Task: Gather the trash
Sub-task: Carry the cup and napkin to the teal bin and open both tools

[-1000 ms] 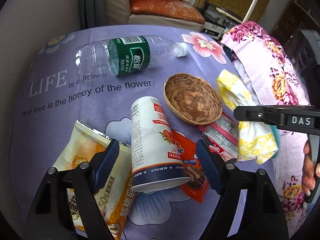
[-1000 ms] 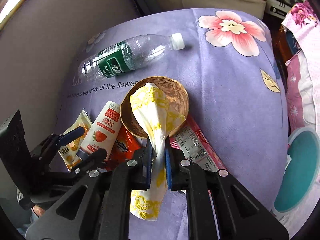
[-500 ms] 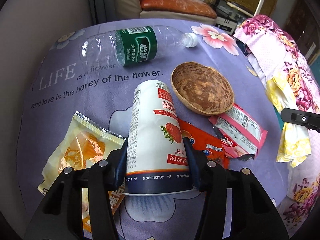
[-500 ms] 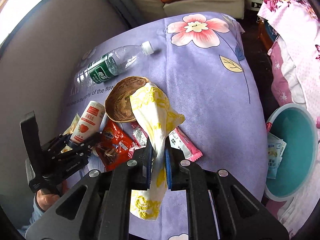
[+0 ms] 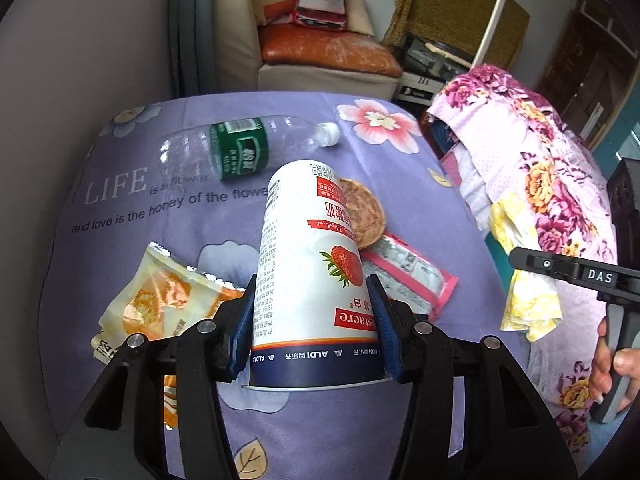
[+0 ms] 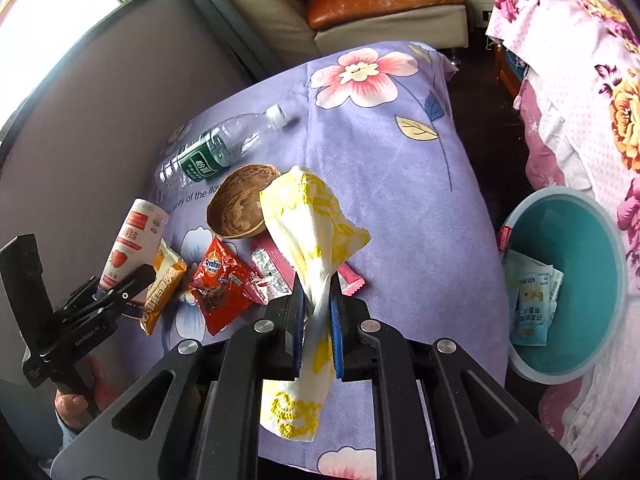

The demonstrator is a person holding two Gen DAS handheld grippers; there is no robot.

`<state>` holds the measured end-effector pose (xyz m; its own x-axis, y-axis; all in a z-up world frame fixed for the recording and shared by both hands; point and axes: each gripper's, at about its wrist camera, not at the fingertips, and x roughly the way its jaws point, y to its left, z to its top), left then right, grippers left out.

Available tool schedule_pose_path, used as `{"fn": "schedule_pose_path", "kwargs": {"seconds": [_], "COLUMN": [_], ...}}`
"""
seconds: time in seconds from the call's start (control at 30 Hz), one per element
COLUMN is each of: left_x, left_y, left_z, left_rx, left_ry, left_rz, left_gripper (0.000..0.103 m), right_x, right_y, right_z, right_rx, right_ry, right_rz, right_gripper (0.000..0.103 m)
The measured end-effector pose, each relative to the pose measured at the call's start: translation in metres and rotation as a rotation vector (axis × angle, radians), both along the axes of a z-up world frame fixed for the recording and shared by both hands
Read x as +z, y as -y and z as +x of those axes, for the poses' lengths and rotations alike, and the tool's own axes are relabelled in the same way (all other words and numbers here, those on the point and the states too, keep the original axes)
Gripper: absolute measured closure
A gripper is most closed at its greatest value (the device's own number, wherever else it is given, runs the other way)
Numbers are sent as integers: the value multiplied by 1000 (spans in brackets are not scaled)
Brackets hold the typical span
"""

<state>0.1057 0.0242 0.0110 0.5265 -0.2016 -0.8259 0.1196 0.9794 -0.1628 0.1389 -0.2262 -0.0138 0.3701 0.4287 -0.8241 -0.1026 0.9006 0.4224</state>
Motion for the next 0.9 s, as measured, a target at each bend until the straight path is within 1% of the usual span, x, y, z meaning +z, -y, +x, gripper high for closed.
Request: {"fn": "schedule_pose_path", "kwargs": {"seconds": [0.1,0.33,0.53,0.6,0.7,0.9], "left_x": [1,-6,-17,-22,-27,-36], "left_y": [29,110,178,198,225,270], "left_z": [0,5,11,13,16,19], "left_rx": [-63,-219,-352,-382,-420,-485], "left_ry": [-8,-19,-53,-64,-76,-94], "left_rz": [-22,-15,0,11,27,59], "left_gripper": [51,51,51,50,51,50], "right_x": [1,-1,-4,-6,-12,-26], "right_y": [22,87,149,168,193,230], "right_z": [-10,-29,-45,-51,-56,-63], "right_rx": [-46,-173,-300,-338,-375,-418], "right_ry": [15,35,66,73,68,52], "right_rz": [28,41,12,-7,-9,-13], "right_gripper": [92,92,92,92,92,92]}}
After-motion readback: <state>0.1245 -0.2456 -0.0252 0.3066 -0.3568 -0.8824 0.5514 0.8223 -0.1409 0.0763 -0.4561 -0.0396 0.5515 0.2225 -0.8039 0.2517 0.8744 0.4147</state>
